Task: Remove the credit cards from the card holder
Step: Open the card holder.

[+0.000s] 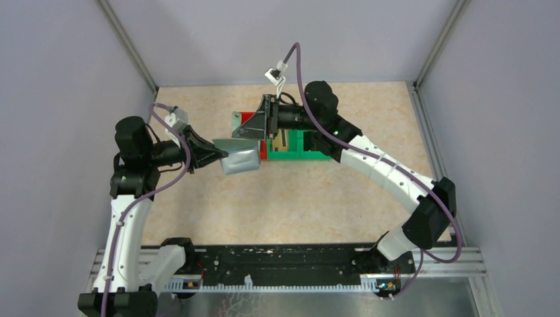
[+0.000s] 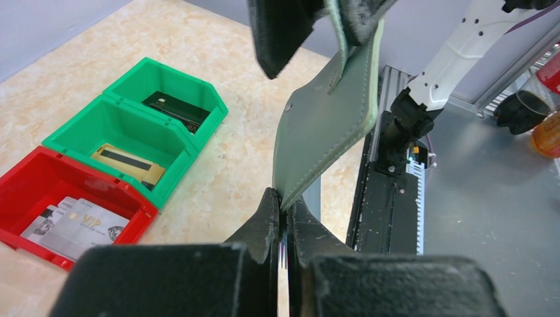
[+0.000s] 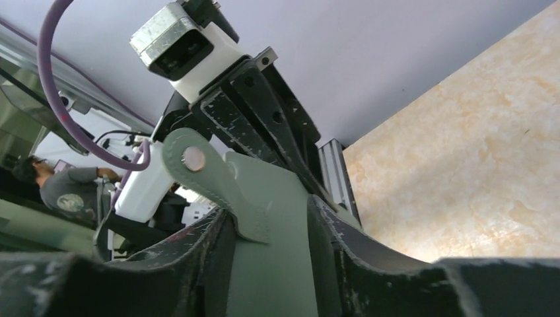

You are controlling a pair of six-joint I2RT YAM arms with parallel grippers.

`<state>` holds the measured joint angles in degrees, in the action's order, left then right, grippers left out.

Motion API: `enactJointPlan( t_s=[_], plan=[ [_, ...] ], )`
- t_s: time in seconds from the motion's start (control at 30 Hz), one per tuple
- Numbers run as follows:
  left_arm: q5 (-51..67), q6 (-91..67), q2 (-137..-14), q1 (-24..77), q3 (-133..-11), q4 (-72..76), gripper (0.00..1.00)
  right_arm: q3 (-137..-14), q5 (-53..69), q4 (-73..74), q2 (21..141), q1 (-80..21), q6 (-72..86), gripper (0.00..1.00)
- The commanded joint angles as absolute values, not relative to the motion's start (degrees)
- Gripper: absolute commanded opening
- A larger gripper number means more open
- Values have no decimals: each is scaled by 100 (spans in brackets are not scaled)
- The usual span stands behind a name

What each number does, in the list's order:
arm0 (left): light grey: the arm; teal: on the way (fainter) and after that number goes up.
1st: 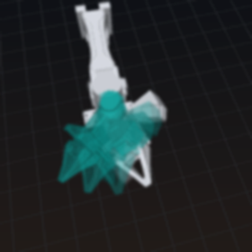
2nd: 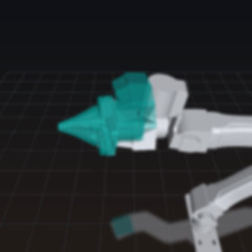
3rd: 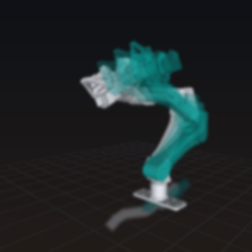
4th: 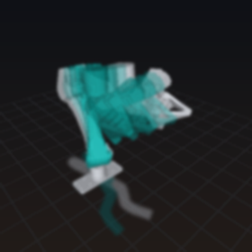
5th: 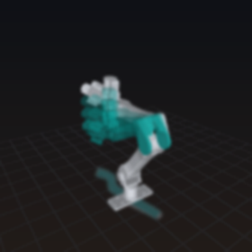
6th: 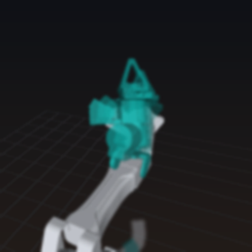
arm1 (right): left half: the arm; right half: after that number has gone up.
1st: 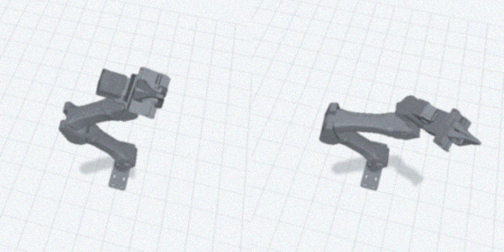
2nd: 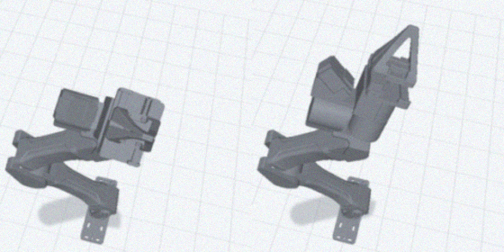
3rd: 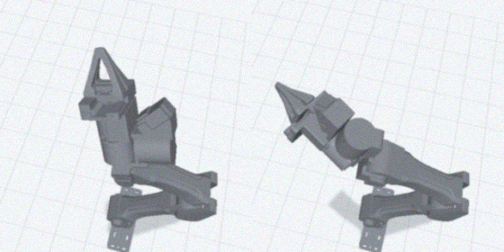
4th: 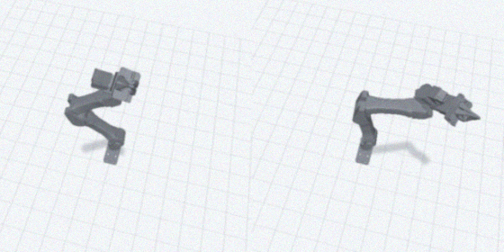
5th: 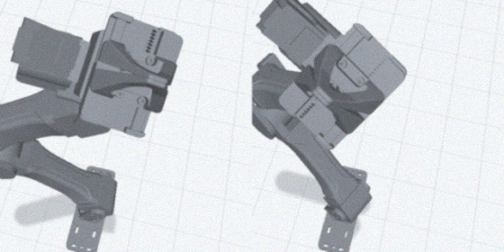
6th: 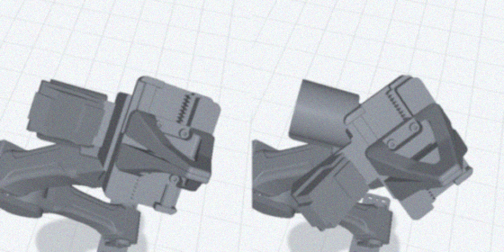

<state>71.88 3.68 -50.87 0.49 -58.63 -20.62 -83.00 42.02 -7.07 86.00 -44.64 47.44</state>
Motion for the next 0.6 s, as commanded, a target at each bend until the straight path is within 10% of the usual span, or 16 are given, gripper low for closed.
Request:
enactJointPlan(
  t_s=[0.0,0.57],
  plan=[
    [7533,-372,-4974,35,-5855,-1315,0,-8603,4273,-780,8381,-4264,4576,46],
    [7224,-3698,-5152,36,-5847,653,0,-7192,4656,-1023,7256,-3747,4020,84]
  ],
)
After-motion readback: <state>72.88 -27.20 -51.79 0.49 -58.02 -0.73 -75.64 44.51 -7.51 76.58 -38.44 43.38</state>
